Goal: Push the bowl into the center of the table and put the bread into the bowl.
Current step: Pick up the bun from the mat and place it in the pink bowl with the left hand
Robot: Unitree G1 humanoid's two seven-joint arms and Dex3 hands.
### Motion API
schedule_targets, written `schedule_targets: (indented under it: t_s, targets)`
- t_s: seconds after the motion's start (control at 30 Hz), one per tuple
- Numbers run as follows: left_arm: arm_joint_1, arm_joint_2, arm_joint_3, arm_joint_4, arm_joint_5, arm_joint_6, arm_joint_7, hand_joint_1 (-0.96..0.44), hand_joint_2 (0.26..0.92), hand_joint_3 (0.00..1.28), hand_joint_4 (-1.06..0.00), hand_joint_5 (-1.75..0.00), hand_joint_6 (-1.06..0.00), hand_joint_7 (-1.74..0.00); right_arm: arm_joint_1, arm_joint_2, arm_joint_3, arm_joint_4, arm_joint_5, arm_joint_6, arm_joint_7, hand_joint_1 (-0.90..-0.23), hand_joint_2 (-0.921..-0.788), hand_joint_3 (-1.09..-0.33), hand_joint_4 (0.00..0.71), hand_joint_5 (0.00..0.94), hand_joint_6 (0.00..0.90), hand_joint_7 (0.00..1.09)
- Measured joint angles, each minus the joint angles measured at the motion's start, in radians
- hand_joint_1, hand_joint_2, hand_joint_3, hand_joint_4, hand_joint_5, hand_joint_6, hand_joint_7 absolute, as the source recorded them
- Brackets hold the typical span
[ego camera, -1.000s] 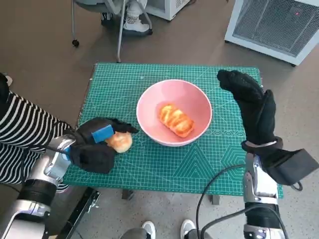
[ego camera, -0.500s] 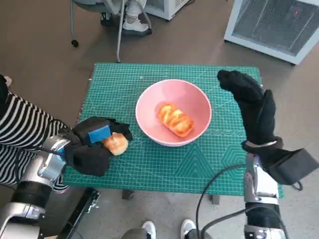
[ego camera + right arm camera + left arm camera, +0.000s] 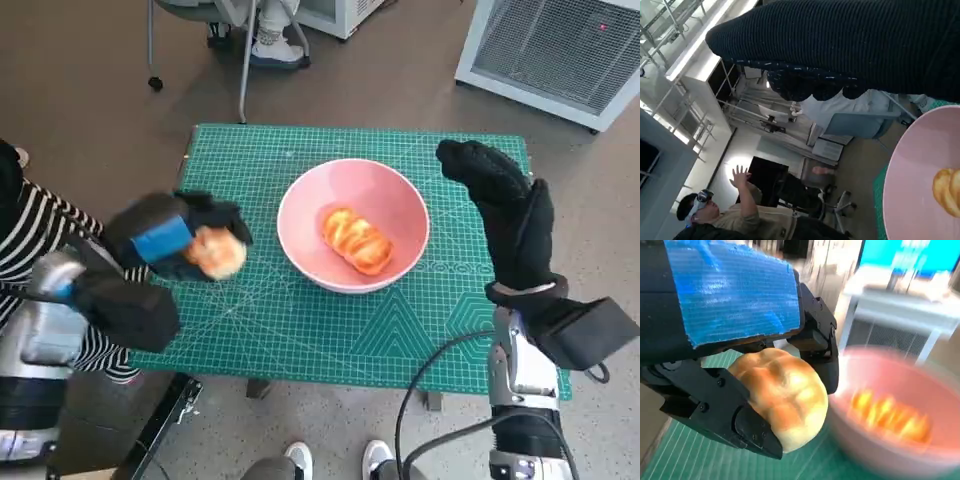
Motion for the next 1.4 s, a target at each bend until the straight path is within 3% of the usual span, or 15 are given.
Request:
schedule_targets:
  t_s: [0.37, 0.43, 0.63, 0.77, 0.9, 1.17, 1.2, 1.23, 1.3, 1.33, 1.4]
  targets:
    - [-0.125, -0.146, -0.025, -0.062, 0.029, 0.034, 0.095, 0.0, 0.92, 0.07, -0.72, -1.14, -0.58, -1.2, -0.003, 0.004, 0.001, 0.006, 0.005, -0.004, 0.0, -0.761, -0.921, -0.803, 0.205, 0.005, 0.029, 0.6]
    - [-0.155, -0.179, -0.046, -0.056, 0.054, 0.037, 0.112, 0.0, 0.91, 0.06, -0.76, -1.1, -0.61, -1.18, -0.003, 0.004, 0.001, 0.007, 0.005, -0.004, 0.0, -0.761, -0.921, -0.804, 0.206, 0.005, 0.029, 0.6]
    - [-0.259, -0.27, -0.13, 0.025, 0.123, 0.04, 0.135, 0.0, 0.9, 0.03, -0.83, -1.04, -0.66, -1.1, -0.002, 0.008, 0.004, 0.006, 0.005, -0.005, 0.0, -0.762, -0.921, -0.804, 0.207, 0.005, 0.028, 0.6]
    - [-0.324, -0.311, -0.186, 0.126, 0.148, 0.044, 0.131, 0.0, 0.912, 0.02, -0.81, -1.06, -0.65, -1.11, -0.001, 0.009, 0.005, 0.002, 0.005, -0.005, 0.0, -0.765, -0.921, -0.804, 0.207, 0.005, 0.028, 0.6]
    - [-0.376, -0.345, -0.238, 0.247, 0.172, 0.045, 0.112, 0.0, 0.911, 0.04, -0.8, -1.08, -0.61, -1.13, 0.002, 0.006, 0.002, -0.003, 0.006, -0.005, 0.0, -0.777, -0.921, -0.8, 0.208, 0.005, 0.028, 0.6]
    - [-0.443, -0.391, -0.316, 0.414, 0.207, 0.118, 0.024, 0.0, 0.92, 0.18, -0.64, -1.23, -0.42, -1.36, 0.026, 0.001, -0.003, -0.021, 0.009, -0.005, 0.0, -0.786, -0.921, -0.793, 0.214, 0.007, 0.022, 0.6]
    - [-0.45, -0.394, -0.326, 0.427, 0.213, 0.144, 0.004, 0.13, 0.921, 0.19, -0.6, -1.28, -0.36, -1.13, 0.029, 0.001, -0.004, -0.026, 0.009, -0.005, 0.0, -0.786, -0.921, -0.792, 0.215, 0.007, 0.022, 0.59]
    - [-0.456, -0.397, -0.335, 0.441, 0.216, 0.169, -0.017, 0.15, 0.893, 0.18, -0.53, -1.17, -0.34, -0.89, 0.032, 0.001, -0.005, -0.029, 0.01, -0.005, 0.0, -0.786, -0.921, -0.79, 0.216, 0.007, 0.022, 0.59]
    - [-0.468, -0.402, -0.355, 0.46, 0.228, 0.235, -0.07, 0.09, 0.829, 0.14, -0.45, -0.59, -0.35, -0.45, 0.037, 0.0, -0.008, -0.034, 0.011, -0.004, 0.0, -0.786, -0.921, -0.788, 0.217, 0.008, 0.022, 0.59]
    - [-0.472, -0.404, -0.362, 0.465, 0.237, 0.257, -0.088, 0.07, 0.819, 0.14, -0.43, -0.48, -0.36, -0.37, 0.039, -0.001, -0.009, -0.036, 0.011, -0.003, 0.0, -0.786, -0.921, -0.787, 0.218, 0.008, 0.022, 0.59]
    - [-0.479, -0.409, -0.378, 0.475, 0.251, 0.307, -0.126, 0.0, 0.783, 0.11, -0.29, -0.2, -0.33, -0.17, 0.04, -0.001, -0.012, -0.039, 0.012, -0.002, 0.0, -0.786, -0.921, -0.786, 0.219, 0.008, 0.023, 0.59]
